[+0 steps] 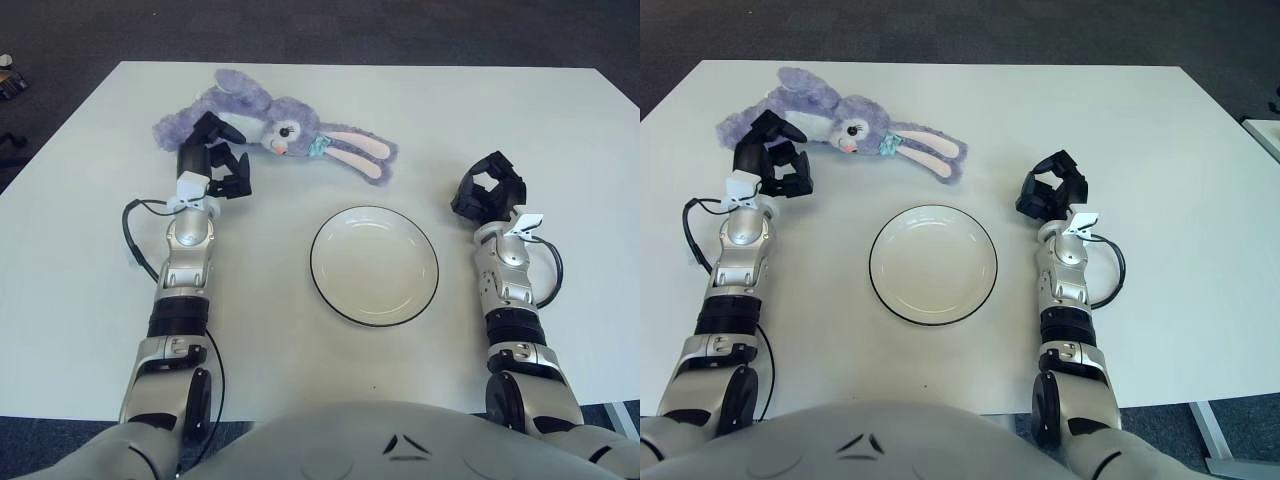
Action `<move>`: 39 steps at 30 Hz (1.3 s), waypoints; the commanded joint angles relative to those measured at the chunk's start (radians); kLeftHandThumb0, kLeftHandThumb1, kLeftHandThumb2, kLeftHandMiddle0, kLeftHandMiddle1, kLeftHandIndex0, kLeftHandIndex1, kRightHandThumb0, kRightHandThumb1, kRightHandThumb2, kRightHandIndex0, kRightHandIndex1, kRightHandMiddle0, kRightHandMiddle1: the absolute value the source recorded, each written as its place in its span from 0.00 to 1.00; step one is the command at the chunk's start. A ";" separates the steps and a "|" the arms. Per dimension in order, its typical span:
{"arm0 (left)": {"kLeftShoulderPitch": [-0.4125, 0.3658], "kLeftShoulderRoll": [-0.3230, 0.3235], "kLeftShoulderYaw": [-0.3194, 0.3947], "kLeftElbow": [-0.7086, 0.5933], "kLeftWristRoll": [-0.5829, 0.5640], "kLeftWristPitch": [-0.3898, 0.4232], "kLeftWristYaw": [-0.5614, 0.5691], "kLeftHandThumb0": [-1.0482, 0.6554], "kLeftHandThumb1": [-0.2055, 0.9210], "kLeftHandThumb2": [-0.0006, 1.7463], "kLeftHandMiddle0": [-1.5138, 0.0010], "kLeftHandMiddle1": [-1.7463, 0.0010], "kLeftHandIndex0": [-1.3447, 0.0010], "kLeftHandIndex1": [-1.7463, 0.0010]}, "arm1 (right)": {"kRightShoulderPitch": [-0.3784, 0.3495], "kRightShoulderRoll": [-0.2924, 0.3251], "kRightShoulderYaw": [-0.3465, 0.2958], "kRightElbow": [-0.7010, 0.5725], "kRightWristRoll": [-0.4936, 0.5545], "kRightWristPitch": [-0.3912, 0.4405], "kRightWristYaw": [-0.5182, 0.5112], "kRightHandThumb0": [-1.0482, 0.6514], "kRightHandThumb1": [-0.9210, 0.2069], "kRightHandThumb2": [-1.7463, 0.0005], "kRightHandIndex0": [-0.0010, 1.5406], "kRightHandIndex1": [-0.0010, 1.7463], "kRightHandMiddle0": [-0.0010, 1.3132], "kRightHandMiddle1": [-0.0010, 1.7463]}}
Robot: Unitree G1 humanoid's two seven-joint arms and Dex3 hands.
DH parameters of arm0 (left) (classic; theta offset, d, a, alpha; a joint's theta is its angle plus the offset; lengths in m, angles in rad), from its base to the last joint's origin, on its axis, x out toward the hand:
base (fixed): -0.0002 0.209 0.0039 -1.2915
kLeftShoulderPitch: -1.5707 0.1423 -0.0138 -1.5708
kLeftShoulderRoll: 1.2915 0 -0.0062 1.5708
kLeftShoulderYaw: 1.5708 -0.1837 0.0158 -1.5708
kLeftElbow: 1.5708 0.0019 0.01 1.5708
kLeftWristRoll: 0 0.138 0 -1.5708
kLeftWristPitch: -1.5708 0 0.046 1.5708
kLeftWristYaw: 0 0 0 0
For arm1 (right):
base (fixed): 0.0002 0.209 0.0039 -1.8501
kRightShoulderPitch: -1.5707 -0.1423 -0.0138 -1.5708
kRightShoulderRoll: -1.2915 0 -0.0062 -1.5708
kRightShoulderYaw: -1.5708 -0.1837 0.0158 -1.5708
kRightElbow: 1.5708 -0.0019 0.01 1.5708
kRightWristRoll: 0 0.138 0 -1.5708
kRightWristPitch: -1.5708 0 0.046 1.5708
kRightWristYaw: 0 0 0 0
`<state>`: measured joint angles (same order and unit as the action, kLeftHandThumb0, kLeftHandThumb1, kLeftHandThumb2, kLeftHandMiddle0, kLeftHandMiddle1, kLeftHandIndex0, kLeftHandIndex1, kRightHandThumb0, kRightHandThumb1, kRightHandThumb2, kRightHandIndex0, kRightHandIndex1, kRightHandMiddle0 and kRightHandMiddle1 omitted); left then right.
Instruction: Put the doll into the plate.
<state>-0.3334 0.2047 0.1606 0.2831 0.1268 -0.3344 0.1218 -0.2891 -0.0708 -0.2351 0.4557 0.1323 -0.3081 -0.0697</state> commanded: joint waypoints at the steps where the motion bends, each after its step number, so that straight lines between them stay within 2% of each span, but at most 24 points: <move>1: -0.039 0.025 0.004 0.017 0.032 -0.065 0.038 0.60 0.44 0.77 0.60 0.00 0.65 0.01 | 0.071 0.032 0.004 0.036 0.000 0.018 -0.007 0.33 0.54 0.24 0.91 1.00 0.47 1.00; 7: -0.058 0.050 -0.003 0.006 0.064 -0.121 0.056 0.61 0.48 0.71 0.59 0.11 0.66 0.00 | 0.070 0.029 0.007 0.038 -0.008 0.016 -0.015 0.33 0.54 0.24 0.91 1.00 0.47 1.00; 12: -0.068 0.068 -0.005 0.026 0.088 -0.180 0.073 0.61 0.54 0.66 0.62 0.11 0.70 0.00 | 0.070 0.029 0.009 0.038 -0.011 0.016 -0.019 0.33 0.54 0.24 0.91 1.00 0.47 1.00; 13: -0.068 0.071 -0.005 0.026 0.093 -0.186 0.076 0.61 0.64 0.59 0.70 0.09 0.74 0.00 | 0.069 0.028 0.009 0.038 -0.012 0.016 -0.019 0.33 0.54 0.24 0.90 1.00 0.47 1.00; 15: -0.066 0.076 -0.006 0.019 0.109 -0.197 0.087 0.61 0.75 0.51 0.77 0.08 0.78 0.00 | 0.070 0.028 0.010 0.037 -0.013 0.018 -0.021 0.33 0.54 0.24 0.90 1.00 0.47 1.00; 18: -0.058 0.080 -0.009 -0.008 0.155 -0.214 0.120 0.47 0.84 0.42 0.92 0.19 0.79 0.01 | 0.069 0.026 0.012 0.035 -0.014 0.024 -0.023 0.33 0.54 0.24 0.90 1.00 0.47 1.00; 19: -0.057 0.080 -0.010 -0.015 0.168 -0.218 0.130 0.45 0.69 0.51 0.95 0.24 0.87 0.05 | 0.069 0.025 0.012 0.035 -0.014 0.024 -0.023 0.33 0.54 0.24 0.90 1.00 0.47 1.00; 20: -0.057 0.083 -0.012 -0.019 0.188 -0.224 0.146 0.44 0.63 0.56 0.96 0.26 0.89 0.07 | 0.069 0.025 0.013 0.034 -0.014 0.024 -0.022 0.33 0.54 0.24 0.90 1.00 0.47 1.00; 21: -0.057 0.085 -0.013 -0.021 0.203 -0.228 0.157 0.42 0.53 0.62 0.97 0.34 0.93 0.11 | 0.069 0.025 0.013 0.034 -0.014 0.024 -0.021 0.33 0.54 0.24 0.90 1.00 0.47 1.00; 22: -0.058 0.089 -0.014 -0.023 0.226 -0.226 0.173 0.42 0.49 0.64 0.98 0.36 0.95 0.12 | 0.069 0.024 0.013 0.034 -0.013 0.024 -0.019 0.33 0.54 0.24 0.90 1.00 0.47 1.00; 24: -0.059 0.095 -0.018 -0.033 0.264 -0.209 0.194 0.40 0.39 0.68 0.99 0.49 0.98 0.19 | 0.069 0.023 0.014 0.035 -0.011 0.025 -0.017 0.33 0.54 0.24 0.90 1.00 0.47 1.00; 27: -0.059 0.099 -0.021 -0.045 0.294 -0.186 0.209 0.35 0.35 0.68 1.00 0.61 0.99 0.24 | 0.069 0.023 0.014 0.035 -0.010 0.026 -0.016 0.33 0.54 0.24 0.90 1.00 0.47 1.00; 28: -0.061 0.106 -0.025 -0.056 0.309 -0.160 0.201 0.35 0.34 0.68 1.00 0.62 0.99 0.25 | 0.069 0.023 0.014 0.036 -0.010 0.027 -0.016 0.33 0.54 0.24 0.90 1.00 0.47 1.00; 29: -0.061 0.112 -0.028 -0.065 0.320 -0.141 0.194 0.33 0.34 0.67 1.00 0.68 1.00 0.27 | 0.069 0.023 0.013 0.036 -0.009 0.028 -0.016 0.33 0.54 0.24 0.91 1.00 0.47 1.00; 33: -0.057 0.168 -0.056 -0.119 0.378 -0.030 0.107 0.29 0.32 0.66 1.00 0.82 1.00 0.34 | 0.070 0.025 0.013 0.031 -0.013 0.034 -0.026 0.34 0.53 0.25 0.91 1.00 0.46 1.00; 35: -0.054 0.184 -0.064 -0.137 0.385 0.000 0.081 0.30 0.29 0.66 1.00 0.91 1.00 0.37 | 0.072 0.027 0.014 0.029 -0.015 0.034 -0.030 0.34 0.53 0.25 0.91 1.00 0.46 1.00; 39: -0.051 0.225 -0.084 -0.173 0.406 0.054 0.018 0.32 0.26 0.67 1.00 0.97 1.00 0.41 | 0.072 0.031 0.014 0.028 -0.019 0.032 -0.043 0.34 0.53 0.25 0.90 1.00 0.46 1.00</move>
<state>-0.3875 0.3927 0.0941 0.1420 0.5121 -0.3180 0.1807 -0.2886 -0.0701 -0.2237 0.4432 0.1202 -0.2925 -0.0998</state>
